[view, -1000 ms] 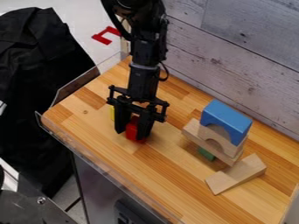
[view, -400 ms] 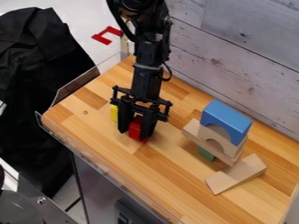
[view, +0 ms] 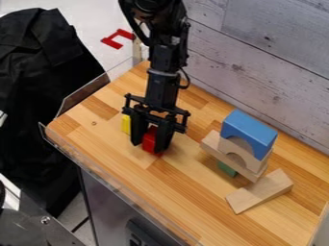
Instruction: Take the red cube off the tower
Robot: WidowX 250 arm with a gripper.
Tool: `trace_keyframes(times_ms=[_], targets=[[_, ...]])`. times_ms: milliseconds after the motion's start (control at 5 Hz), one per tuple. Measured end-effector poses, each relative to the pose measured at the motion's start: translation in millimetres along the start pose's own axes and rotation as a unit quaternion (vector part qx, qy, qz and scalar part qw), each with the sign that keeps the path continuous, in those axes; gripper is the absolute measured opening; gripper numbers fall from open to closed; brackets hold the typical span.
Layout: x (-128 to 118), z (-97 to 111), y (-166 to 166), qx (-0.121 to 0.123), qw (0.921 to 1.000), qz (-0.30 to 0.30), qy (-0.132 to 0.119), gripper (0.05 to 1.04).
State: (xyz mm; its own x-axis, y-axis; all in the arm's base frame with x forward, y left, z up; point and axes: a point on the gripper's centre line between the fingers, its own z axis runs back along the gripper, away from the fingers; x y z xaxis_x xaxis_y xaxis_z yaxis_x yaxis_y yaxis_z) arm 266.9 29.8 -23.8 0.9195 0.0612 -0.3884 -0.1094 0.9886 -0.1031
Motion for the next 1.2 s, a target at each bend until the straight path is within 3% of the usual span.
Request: trace_keyframes(times_ms=[200,400,600,800,1200], targets=[[-2.7,0.9,-2.5,-0.005,1.0,0.006,-0.002,0.623],[-30.4,46.2,-14.3,-0.018,0.9934,0.013,-0.112,0.912],[-54.0,89.2,-20.2,-0.023,0.9863,0.01,-0.163,1.006],[-72.1,105.5,-23.7,-0.024,0.9851,0.003,-0.17,1.0],[-75.0,105.8,-42.3,-0.007,0.9881,-0.047,-0.147,1.0]])
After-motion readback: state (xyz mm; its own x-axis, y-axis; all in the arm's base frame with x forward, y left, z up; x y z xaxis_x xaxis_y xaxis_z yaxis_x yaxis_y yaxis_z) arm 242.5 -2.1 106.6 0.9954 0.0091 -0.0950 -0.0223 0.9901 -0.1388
